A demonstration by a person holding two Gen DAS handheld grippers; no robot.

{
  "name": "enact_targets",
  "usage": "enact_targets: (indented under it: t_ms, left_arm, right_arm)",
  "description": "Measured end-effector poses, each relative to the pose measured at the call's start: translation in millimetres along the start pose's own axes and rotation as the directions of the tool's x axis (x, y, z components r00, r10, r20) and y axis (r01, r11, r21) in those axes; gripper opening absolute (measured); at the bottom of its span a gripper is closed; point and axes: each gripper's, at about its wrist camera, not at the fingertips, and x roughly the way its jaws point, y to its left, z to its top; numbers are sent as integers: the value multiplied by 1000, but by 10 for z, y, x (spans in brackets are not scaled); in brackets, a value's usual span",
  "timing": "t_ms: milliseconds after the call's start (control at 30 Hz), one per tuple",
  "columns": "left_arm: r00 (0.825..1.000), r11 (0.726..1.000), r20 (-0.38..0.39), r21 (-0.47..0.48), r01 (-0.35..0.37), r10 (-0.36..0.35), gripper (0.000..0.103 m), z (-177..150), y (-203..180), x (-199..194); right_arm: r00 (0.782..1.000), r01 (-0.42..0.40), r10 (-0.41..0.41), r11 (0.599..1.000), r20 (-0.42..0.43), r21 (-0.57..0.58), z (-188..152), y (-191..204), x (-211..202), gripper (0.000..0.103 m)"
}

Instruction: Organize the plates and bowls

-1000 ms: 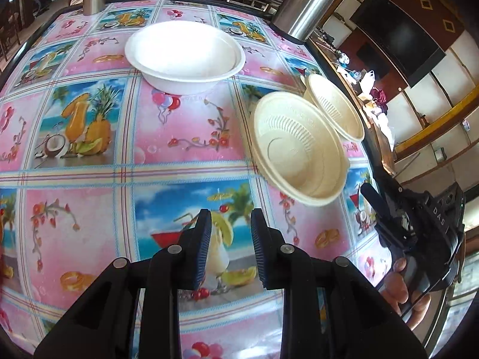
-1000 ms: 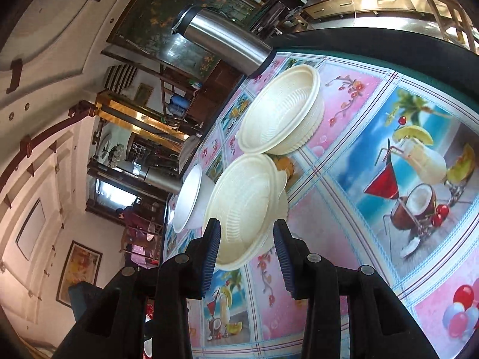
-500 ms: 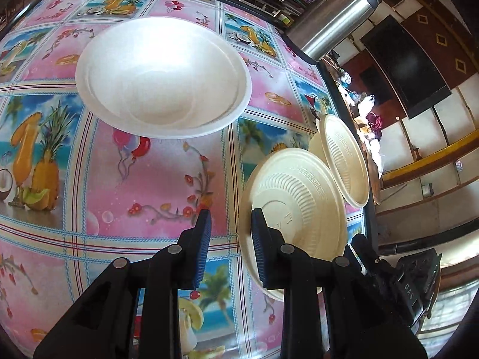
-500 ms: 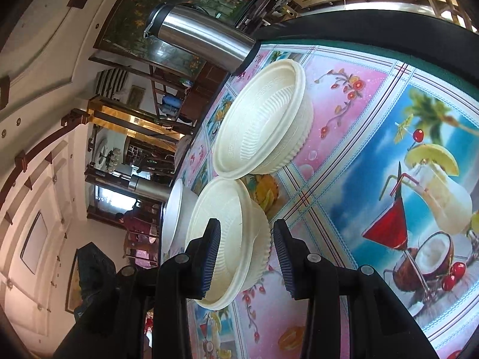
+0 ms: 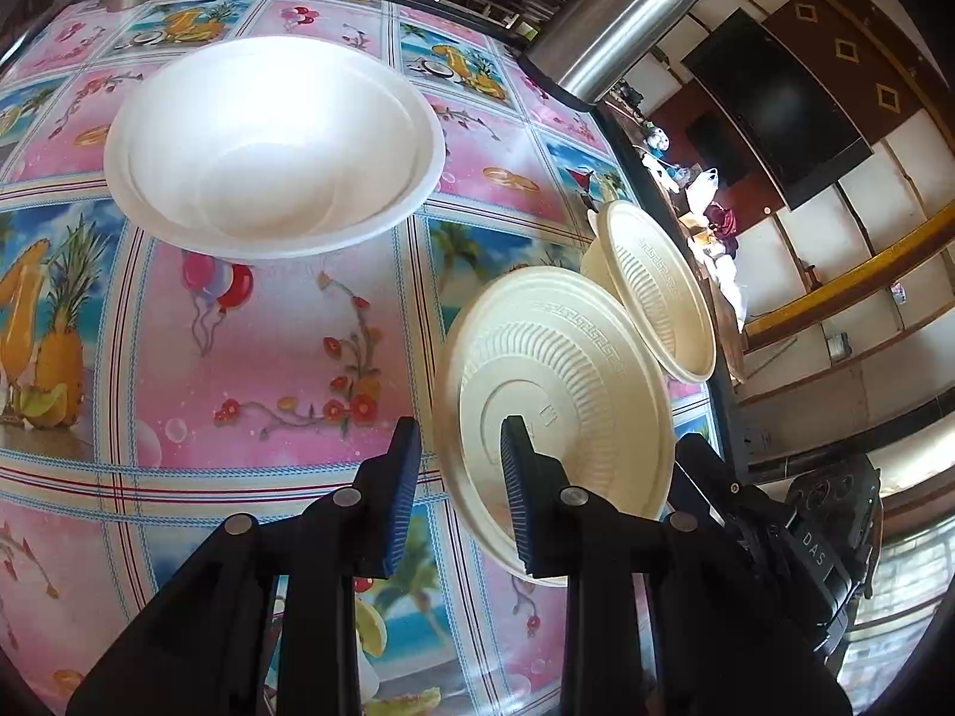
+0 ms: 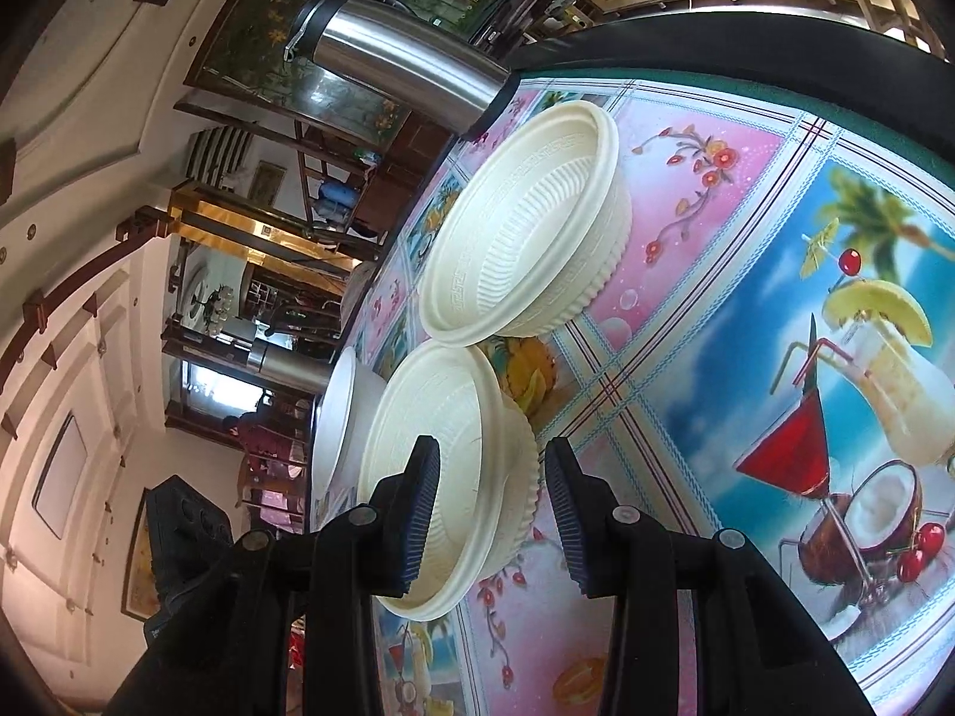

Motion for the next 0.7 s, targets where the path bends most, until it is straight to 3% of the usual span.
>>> enact_targets:
  t_ms: [333,500,600,700]
  left_arm:
    - [999,999,51,34,-16,15,24,-45,-22,-38]
    - [999,999,37,33,-23,22,24,-67,25,36]
    - [999,999,45,23,-25,24,19,-67,60,36]
    - [999,1000,52,20,-17,16,11,-62,80,16]
  right_arm:
    - [1000,2,-2,1000,10,-5,-4,9,-16,40]
    - [1000,5,-5,1000,8,-26,-13,43,-2,39]
    - [1000,7,-7,1000,6,-27,-22,46,9,35]
    - [1000,23,-23,999,2,-34,-27,43,27,18]
